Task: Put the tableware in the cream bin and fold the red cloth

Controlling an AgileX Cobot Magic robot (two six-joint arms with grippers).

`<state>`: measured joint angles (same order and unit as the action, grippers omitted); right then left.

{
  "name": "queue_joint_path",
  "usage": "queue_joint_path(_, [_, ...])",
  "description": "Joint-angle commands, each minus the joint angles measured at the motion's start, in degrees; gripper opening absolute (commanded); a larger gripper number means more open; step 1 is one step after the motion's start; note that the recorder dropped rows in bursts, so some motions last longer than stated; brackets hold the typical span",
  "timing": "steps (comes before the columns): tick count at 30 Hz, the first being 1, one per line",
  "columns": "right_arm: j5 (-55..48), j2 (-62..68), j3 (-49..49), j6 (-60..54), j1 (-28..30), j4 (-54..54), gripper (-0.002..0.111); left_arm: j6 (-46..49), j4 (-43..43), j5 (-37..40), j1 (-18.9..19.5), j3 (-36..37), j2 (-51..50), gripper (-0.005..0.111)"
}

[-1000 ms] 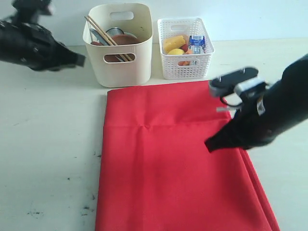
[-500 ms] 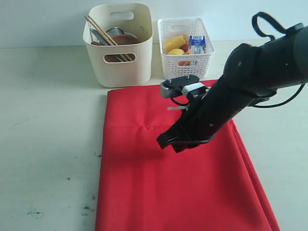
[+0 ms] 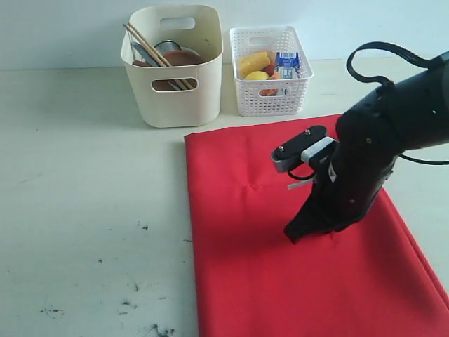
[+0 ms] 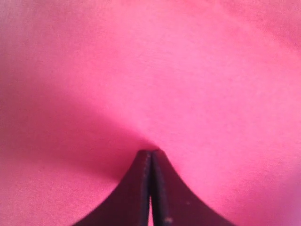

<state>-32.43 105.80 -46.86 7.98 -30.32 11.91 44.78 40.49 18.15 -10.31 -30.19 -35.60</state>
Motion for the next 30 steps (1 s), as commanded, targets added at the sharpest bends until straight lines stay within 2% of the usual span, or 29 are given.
queue_joint_path(1, [-5.96, 3.50, 7.94, 5.09, 3.74, 7.31, 0.000, -0.05, -0.15, -0.15, 0.10, 0.13, 0.35, 0.001])
queue_joint_path(5, [-6.10, 3.50, 8.63, 14.93, 10.50, 16.34, 0.000, -0.05, -0.15, -0.15, 0.10, 0.13, 0.35, 0.001])
queue_joint_path(9, [-6.76, 3.50, 8.49, 26.84, 20.38, 29.45, 0.000, -0.05, -0.15, -0.15, 0.10, 0.13, 0.35, 0.001])
queue_joint_path(10, [-8.55, 3.39, 7.41, 28.90, 24.08, 31.34, 0.000, -0.05, -0.15, -0.15, 0.10, 0.13, 0.35, 0.001])
queue_joint_path(12, [-9.32, 1.34, 5.28, 30.84, 27.03, 30.21, 0.000, -0.05, -0.15, -0.15, 0.10, 0.13, 0.35, 0.001])
queue_joint_path(17, [-5.36, -10.97, 3.90, 29.54, 26.63, 25.35, 0.000, -0.16, 0.09, 0.23, 0.10, 0.13, 0.35, 0.001])
queue_joint_path(20, [0.63, -13.78, 4.84, 23.42, 26.63, 17.65, 0.000, -0.16, 0.20, 0.41, 0.10, 0.13, 0.35, 0.001])
queue_joint_path(23, [7.69, -8.98, 6.41, 16.71, 26.63, 10.55, 0.000, -0.16, 0.20, 0.41, 0.10, 0.13, 0.35, 0.001])
queue_joint_path(30, [12.73, 3.38, 2.99, 16.87, 26.63, 12.64, 0.000, -0.16, 0.19, 0.52, 0.10, 0.13, 0.35, 0.001])
